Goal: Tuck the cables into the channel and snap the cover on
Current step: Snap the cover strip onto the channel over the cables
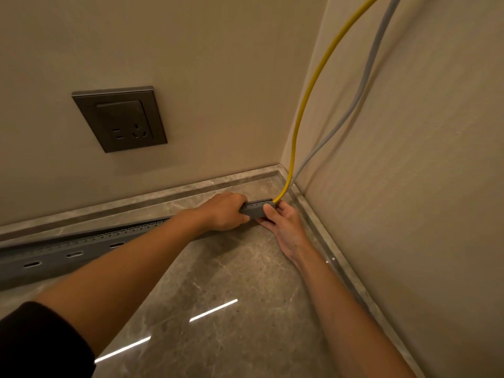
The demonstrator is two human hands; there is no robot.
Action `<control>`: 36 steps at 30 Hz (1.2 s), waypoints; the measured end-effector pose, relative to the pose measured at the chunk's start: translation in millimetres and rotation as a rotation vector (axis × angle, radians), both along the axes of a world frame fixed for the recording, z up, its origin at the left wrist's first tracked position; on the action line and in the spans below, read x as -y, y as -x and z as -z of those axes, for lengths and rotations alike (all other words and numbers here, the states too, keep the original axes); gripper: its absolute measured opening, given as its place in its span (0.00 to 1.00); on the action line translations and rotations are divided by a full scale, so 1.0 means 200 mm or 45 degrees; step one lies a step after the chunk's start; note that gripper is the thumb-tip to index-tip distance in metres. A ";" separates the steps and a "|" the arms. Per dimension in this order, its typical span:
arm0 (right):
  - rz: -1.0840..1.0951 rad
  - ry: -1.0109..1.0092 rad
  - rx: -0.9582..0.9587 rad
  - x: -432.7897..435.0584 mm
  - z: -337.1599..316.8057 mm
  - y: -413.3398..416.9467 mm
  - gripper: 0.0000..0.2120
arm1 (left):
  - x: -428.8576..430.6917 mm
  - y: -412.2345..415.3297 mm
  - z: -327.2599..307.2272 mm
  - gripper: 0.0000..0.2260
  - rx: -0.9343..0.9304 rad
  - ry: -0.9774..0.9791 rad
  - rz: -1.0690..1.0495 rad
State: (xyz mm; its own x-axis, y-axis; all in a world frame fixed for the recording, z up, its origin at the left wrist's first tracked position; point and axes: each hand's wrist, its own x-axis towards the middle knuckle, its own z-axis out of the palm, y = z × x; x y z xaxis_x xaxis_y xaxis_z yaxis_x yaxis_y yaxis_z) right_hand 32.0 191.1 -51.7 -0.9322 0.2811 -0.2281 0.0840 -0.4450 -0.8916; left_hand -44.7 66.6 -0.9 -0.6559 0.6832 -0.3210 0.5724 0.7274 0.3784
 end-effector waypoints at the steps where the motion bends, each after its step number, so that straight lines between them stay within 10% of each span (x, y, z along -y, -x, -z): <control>1: 0.006 0.006 -0.004 0.00 0.00 0.00 0.07 | 0.00 0.00 0.00 0.12 -0.007 -0.007 -0.007; 28: 0.064 -0.095 0.500 0.00 -0.13 0.12 0.07 | 0.11 0.09 -0.06 0.12 0.490 0.064 -0.125; 36: 0.021 -0.113 0.658 -0.01 -0.19 0.16 0.06 | 0.06 0.07 0.04 0.28 0.223 -0.007 -0.245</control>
State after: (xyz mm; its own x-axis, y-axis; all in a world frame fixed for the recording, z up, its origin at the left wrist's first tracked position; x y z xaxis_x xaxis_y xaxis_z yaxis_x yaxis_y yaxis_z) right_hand -0.6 193.8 -13.2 -0.6993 0.3340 -0.6320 0.5166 -0.3750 -0.7697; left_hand -59.0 53.8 -8.2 -0.7089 0.5533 -0.4375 0.3492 0.8142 0.4639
